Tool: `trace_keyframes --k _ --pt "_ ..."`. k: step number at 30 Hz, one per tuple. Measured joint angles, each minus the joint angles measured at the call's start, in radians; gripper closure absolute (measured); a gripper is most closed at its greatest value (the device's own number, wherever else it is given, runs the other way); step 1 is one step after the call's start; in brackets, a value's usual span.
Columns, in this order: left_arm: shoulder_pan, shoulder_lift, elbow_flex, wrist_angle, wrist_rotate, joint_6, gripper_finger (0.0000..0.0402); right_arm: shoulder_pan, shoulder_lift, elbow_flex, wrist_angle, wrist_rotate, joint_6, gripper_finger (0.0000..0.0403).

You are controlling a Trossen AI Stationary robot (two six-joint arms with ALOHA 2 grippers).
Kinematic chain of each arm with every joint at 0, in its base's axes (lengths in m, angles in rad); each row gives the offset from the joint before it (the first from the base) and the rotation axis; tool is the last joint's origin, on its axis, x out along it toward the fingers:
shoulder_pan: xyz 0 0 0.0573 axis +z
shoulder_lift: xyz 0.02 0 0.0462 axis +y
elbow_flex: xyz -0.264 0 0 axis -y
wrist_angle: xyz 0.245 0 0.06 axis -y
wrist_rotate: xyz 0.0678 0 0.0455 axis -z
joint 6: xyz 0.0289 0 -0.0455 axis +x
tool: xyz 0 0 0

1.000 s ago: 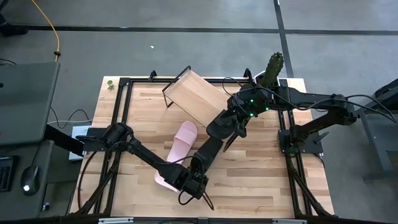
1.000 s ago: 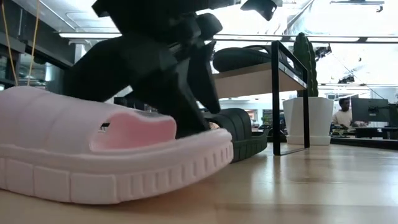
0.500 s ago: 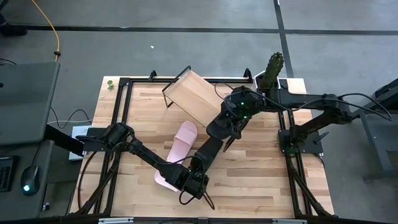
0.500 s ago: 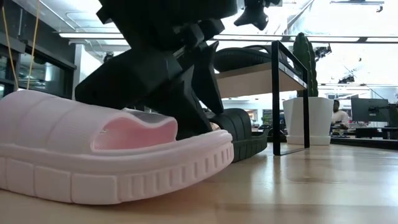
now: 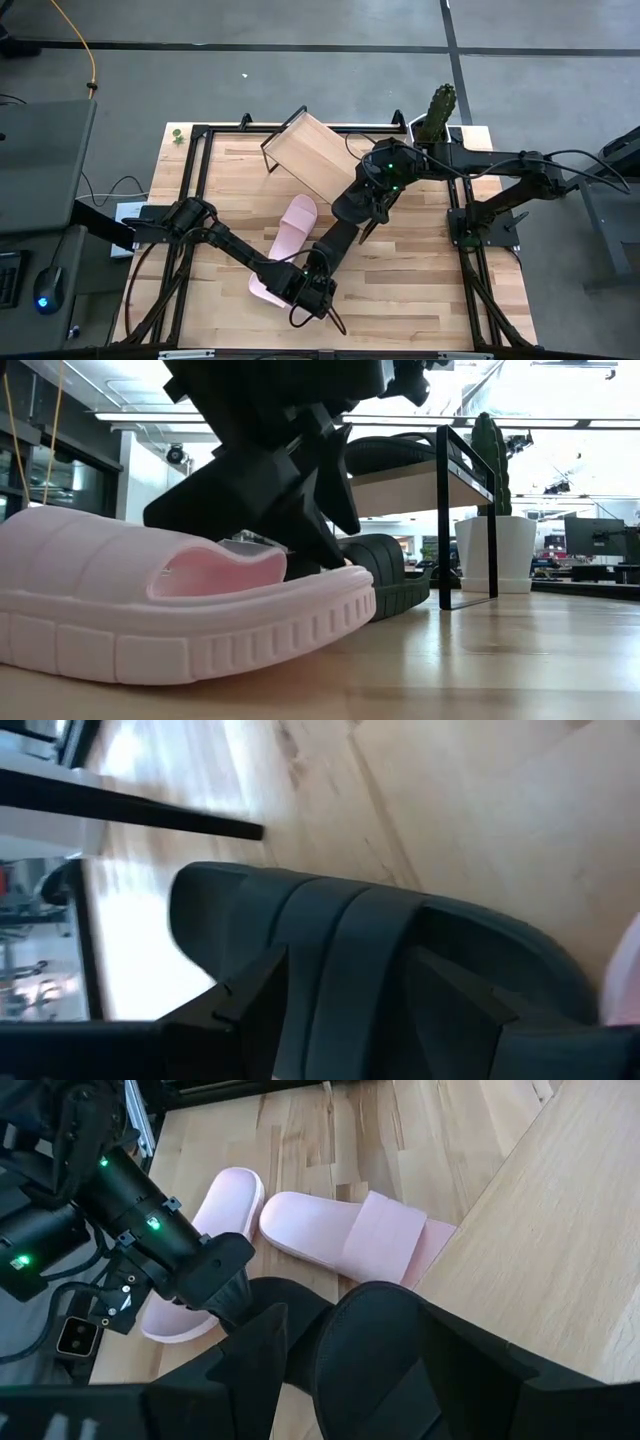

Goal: Pick and place slides into the shelf
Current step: Put the black slipper on the shelf

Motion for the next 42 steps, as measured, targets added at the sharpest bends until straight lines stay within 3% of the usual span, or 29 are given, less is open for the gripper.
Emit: trace_keyframes --k 12,18,26,31,42 --pt "0.045 0.000 0.000 0.002 -0.021 -0.024 0.0218 0.002 0.000 0.000 0.014 -0.001 0.002 0.0192" --pt "0.061 0.000 -0.001 0.000 0.037 -0.051 0.0218 0.029 0.000 0.000 0.030 -0.001 0.002 0.0192" --pt "0.060 0.000 -0.001 0.000 0.008 -0.066 0.0221 0.059 0.000 0.000 0.030 0.002 0.002 0.0192" --pt "0.060 0.000 -0.001 0.005 -0.026 -0.071 0.0253 0.070 0.000 0.000 0.030 0.035 0.002 0.0192" --pt "0.060 0.001 -0.001 0.005 -0.005 -0.069 0.0368 0.070 0.000 0.000 0.038 0.046 -0.006 0.0192"
